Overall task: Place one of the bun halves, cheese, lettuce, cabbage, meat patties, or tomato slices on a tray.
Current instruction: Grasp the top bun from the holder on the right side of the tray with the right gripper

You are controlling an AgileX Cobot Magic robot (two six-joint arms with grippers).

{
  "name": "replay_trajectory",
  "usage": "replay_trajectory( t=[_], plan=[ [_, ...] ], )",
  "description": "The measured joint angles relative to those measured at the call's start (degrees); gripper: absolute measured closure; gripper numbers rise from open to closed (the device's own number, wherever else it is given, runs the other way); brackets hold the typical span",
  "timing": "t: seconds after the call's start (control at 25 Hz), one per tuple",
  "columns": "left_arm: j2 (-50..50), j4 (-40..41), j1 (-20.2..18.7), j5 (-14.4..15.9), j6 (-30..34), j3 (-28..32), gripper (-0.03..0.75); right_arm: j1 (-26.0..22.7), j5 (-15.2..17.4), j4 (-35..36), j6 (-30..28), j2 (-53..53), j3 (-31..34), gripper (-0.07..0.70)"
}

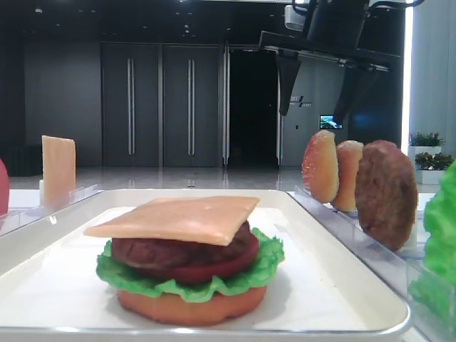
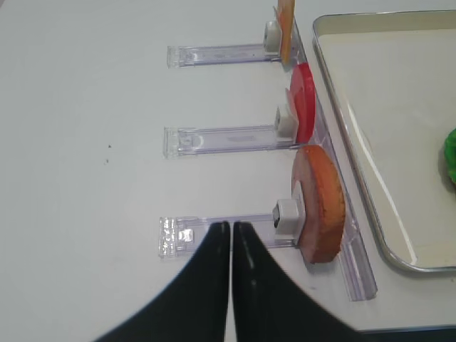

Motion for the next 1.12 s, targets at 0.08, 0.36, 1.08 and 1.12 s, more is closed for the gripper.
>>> replay_trajectory(
  t=[0.08, 0.36, 1.08, 1.12],
  plan=[
    [0.0, 0.0, 0.0, 0.0, 0.0, 0.0, 0.715, 0.0, 0.0, -0.5, 0.0, 0.4, 0.0, 0.1],
    [0.0, -0.1, 0.0, 0.0, 0.0, 0.1, 0.715, 0.0, 0.1, -1.1, 0.0, 2.0, 0.0, 0.1],
    [0.0, -0.2, 0.0, 0.0, 0.0, 0.1, 0.715, 0.1, -1.0, -2.1, 0.1, 4.8, -0.4, 0.1],
    [0.0, -0.2, 0.0, 0.0, 0.0, 0.1, 0.715, 0.1, -1.0, -2.2, 0.1, 5.0, -0.4, 0.102]
  ],
)
